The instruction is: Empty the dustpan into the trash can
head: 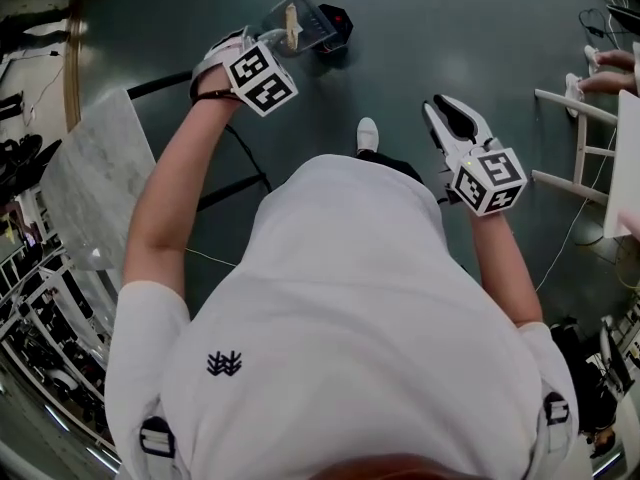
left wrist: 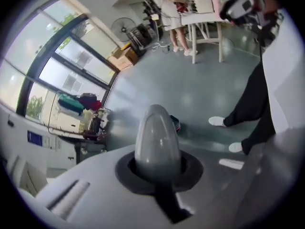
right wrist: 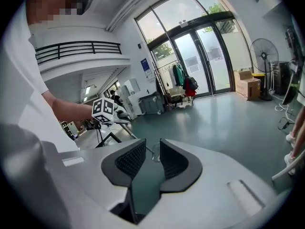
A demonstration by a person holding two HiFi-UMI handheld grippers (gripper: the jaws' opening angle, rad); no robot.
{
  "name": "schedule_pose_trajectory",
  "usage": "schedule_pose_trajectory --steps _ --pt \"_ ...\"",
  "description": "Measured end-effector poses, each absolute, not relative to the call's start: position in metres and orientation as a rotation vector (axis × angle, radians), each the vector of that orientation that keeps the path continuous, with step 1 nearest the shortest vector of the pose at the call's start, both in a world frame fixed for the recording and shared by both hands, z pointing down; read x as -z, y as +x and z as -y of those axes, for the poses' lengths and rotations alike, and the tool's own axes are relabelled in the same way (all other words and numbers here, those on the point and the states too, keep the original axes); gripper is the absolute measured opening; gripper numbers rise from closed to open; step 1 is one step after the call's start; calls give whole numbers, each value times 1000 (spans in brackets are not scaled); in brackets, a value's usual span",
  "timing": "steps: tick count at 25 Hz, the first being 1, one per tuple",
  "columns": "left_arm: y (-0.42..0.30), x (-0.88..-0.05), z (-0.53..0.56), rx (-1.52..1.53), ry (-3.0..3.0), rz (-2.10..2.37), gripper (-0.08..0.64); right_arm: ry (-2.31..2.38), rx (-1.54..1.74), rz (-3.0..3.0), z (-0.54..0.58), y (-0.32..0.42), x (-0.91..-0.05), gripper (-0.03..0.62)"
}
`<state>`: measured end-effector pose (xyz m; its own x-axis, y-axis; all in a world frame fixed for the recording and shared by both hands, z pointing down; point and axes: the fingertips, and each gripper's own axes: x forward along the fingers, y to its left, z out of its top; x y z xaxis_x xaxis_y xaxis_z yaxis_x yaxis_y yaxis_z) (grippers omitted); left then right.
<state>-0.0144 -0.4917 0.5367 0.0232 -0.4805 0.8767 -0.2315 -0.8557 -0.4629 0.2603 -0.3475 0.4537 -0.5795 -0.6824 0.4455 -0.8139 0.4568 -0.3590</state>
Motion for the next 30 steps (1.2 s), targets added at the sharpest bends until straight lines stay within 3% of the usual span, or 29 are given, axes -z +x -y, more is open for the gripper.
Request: schedule_pose_trajectory --steps 10,16,30 --pt "52 -568 464 1893 -1599 -72 55 1351 -848 2477 358 278 -461 75" --pt "48 -595 437 1838 -1276 264 55 1381 -873 2477 359 286 -463 77" --pt "23 -564 478 1858 -869 330 55 1346 -843 2521 357 286 -463 75"
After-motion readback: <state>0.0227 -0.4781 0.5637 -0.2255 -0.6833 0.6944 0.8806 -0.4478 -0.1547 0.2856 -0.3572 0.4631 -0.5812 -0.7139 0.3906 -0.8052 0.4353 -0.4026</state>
